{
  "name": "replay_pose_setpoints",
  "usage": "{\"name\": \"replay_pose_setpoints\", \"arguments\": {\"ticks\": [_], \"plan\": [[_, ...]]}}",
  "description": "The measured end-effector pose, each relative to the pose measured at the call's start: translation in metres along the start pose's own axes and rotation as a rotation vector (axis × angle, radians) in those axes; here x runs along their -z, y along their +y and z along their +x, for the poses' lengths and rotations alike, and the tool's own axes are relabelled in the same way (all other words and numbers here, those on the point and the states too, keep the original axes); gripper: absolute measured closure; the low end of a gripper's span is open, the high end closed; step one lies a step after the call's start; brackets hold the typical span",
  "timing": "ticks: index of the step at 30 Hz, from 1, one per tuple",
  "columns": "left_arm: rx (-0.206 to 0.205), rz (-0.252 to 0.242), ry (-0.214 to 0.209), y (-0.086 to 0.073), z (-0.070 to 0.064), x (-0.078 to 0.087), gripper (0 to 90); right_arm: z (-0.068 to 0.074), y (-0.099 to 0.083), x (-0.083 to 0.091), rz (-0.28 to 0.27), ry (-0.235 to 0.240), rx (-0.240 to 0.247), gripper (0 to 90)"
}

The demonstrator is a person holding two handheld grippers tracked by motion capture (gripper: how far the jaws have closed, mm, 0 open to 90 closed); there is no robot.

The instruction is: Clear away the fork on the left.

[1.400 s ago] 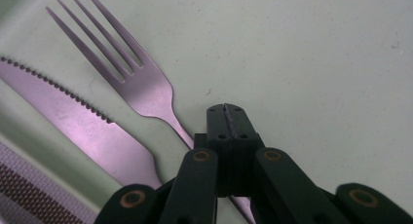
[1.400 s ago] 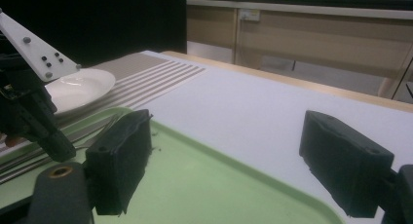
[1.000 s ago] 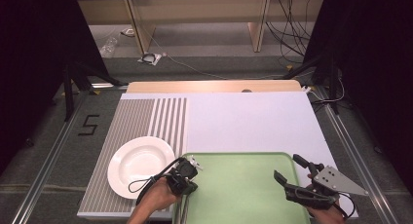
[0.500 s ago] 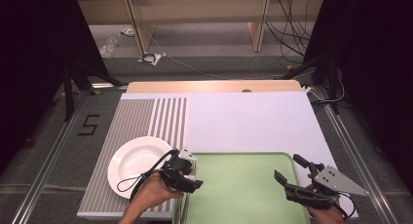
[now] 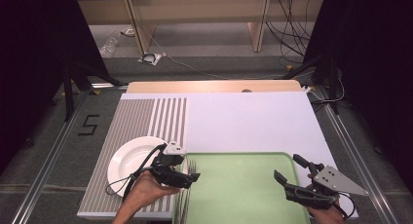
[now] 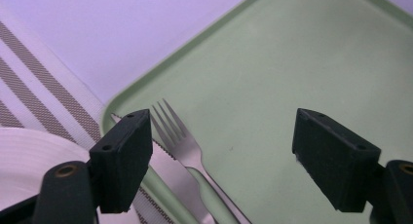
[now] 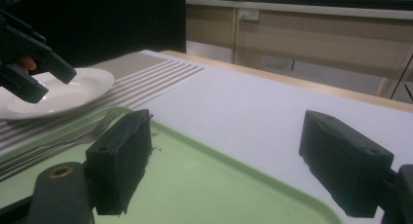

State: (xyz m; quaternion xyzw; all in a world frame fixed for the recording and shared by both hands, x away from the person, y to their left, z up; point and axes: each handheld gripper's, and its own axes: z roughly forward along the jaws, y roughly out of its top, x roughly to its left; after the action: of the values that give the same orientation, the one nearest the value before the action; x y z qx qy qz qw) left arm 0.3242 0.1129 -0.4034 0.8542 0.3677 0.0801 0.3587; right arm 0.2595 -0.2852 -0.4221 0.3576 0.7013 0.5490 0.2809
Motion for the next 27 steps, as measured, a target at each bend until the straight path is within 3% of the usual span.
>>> {"name": "replay_pose_setpoints", "arguments": {"ticks": [27], "plan": [[0.129, -0.132, 0.088, -0.028, 0.025, 0.031, 15.8, -0.001, 0.000, 0.001, -0.003, -0.001, 0.001, 20.3]]}}
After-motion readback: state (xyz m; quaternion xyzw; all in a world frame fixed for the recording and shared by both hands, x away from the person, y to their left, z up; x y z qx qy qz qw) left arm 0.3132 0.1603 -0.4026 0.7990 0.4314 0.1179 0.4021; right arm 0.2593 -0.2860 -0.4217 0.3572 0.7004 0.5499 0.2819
